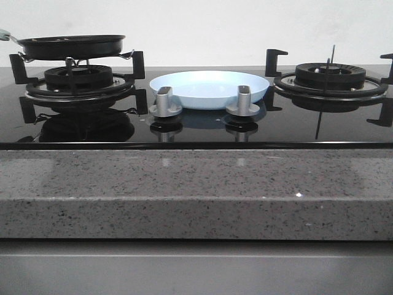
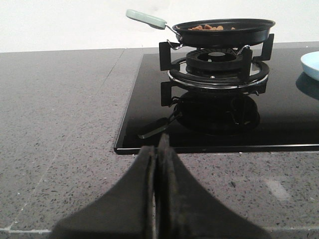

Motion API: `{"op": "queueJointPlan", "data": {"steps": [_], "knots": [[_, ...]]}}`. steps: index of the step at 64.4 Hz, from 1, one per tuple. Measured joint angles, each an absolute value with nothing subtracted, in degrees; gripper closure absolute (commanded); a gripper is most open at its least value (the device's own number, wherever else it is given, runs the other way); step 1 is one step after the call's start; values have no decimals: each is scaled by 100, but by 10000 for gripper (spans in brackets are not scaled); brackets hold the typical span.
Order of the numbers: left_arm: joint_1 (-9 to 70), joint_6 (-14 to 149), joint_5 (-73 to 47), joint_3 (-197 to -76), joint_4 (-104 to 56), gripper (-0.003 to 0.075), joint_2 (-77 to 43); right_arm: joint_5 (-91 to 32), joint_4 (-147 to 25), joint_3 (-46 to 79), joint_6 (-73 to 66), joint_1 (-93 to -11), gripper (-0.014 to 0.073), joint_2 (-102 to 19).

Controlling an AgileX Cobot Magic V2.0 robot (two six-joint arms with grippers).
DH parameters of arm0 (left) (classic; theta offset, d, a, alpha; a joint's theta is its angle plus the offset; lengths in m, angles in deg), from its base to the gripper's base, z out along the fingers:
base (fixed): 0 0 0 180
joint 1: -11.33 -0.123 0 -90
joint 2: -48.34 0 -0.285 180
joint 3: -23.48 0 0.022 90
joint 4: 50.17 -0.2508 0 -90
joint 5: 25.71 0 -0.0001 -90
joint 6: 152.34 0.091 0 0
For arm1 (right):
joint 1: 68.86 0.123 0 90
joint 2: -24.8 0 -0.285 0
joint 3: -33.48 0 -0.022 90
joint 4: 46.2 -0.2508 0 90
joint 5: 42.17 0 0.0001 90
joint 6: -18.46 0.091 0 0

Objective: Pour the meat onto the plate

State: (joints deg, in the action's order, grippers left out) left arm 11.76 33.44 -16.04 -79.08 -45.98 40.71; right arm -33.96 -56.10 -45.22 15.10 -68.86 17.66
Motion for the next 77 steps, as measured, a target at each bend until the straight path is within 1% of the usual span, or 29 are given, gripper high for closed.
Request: {"op": "queueJointPlan", "data": {"steps": [11,21,27,32,40,50,56,64,69,72,74,76,77], "knots": [[1176,3344,-1703,-7908,-4573,741,4071,-3461,-5610,-4522,1510,-6886,654,1766],[1176,3344,-1940,-7991,-4364,741,4071,-3865,-5610,-4522,1510,-6886,654,1766],[1176,3344,-1728,-8393,-4453,741,4071,-3756,-5610,-4324,1510,-6886,654,1766],[1176,3344,-1441,-8981,-4646,741,3881,-3481,-5587,-3903,1510,-6886,654,1739],[1176,3344,-1133,-9944,-4787,741,3056,-2926,-5418,-3051,1510,-6886,654,1282],[1176,3344,-1034,-10962,-4787,741,1541,-2726,-5300,-1925,1510,-6886,654,104],[1176,3344,-999,-11355,-4787,741,812,-2669,-5256,-1371,1510,-6886,654,-628],[1176,3344,-996,-11658,-4679,740,192,-2586,-5247,-831,1510,-6875,650,-1394],[1176,3344,-996,-11682,-4610,735,29,-2586,-5243,-693,1510,-6875,610,-1702],[1176,3344,-996,-11682,-4586,704,-21,-2586,-5243,-657,1510,-6875,557,-1772],[1176,3344,-996,-11682,-4581,671,-27,-2597,-5234,-657,1510,-6875,515,-1802],[1176,3344,-996,-11682,-4572,613,-32,-2597,-5234,-652,1510,-6875,451,-1824],[1176,3344,-996,-11682,-4572,571,-32,-2597,-5234,-652,1510,-6875,407,-1824]]}}
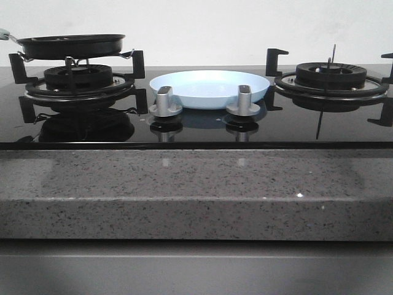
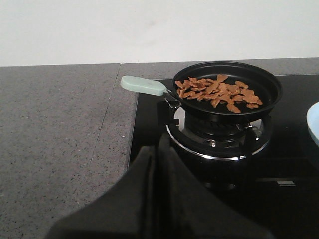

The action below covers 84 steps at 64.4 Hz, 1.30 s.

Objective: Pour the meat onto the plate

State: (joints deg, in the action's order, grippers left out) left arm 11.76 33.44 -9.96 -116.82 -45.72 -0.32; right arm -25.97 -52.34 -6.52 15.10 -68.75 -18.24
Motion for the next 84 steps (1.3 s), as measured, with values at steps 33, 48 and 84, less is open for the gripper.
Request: {"op": "queueJointPlan", "data": {"steps": [33,48,84], "knots": [[1176,3344,-1018,-11695,-4497,89,-32,-2714,-5234,-643,1510,-6875,-45,-1866],[1176,3344,-1018,-11695,-4497,146,-32,-2526,-5333,-110,1510,-6875,60,-2812],[1176,3344,-1018,-11695,-4495,286,-32,-404,-5359,3384,1510,-5789,199,-6810]]}}
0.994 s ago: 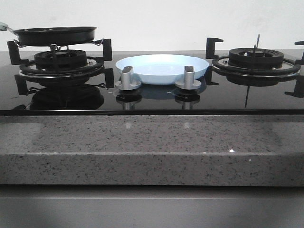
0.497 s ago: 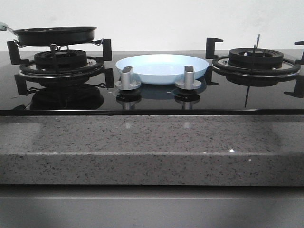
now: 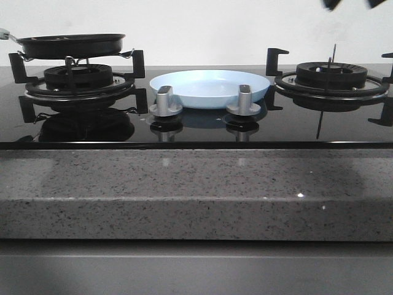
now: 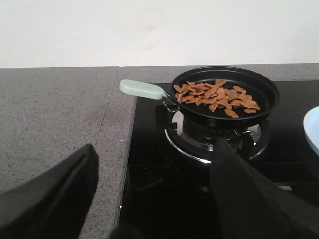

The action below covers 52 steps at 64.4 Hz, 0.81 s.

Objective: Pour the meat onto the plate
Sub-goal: 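Lower the right gripper to the light blue plate's rim and grasp it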

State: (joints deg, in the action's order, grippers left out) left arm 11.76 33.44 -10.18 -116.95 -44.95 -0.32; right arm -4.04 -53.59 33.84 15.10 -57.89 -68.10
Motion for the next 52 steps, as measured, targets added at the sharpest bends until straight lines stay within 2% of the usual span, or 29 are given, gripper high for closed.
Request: {"op": "queueJointPlan", "data": {"steps": [9,31,52], "knots": [[1176,3344,-1018,-11695,-4495,318,-32,248,-5368,4442,1510,-5588,234,-7777],[1176,3344,-1018,-11695,-4495,356,-32,1922,-5561,6955,1305,-5514,234,-9878],[1176,3344,-1025,-11695,-4495,356,-32,2501,-5839,8068,1167,-5500,236,-11011]]}}
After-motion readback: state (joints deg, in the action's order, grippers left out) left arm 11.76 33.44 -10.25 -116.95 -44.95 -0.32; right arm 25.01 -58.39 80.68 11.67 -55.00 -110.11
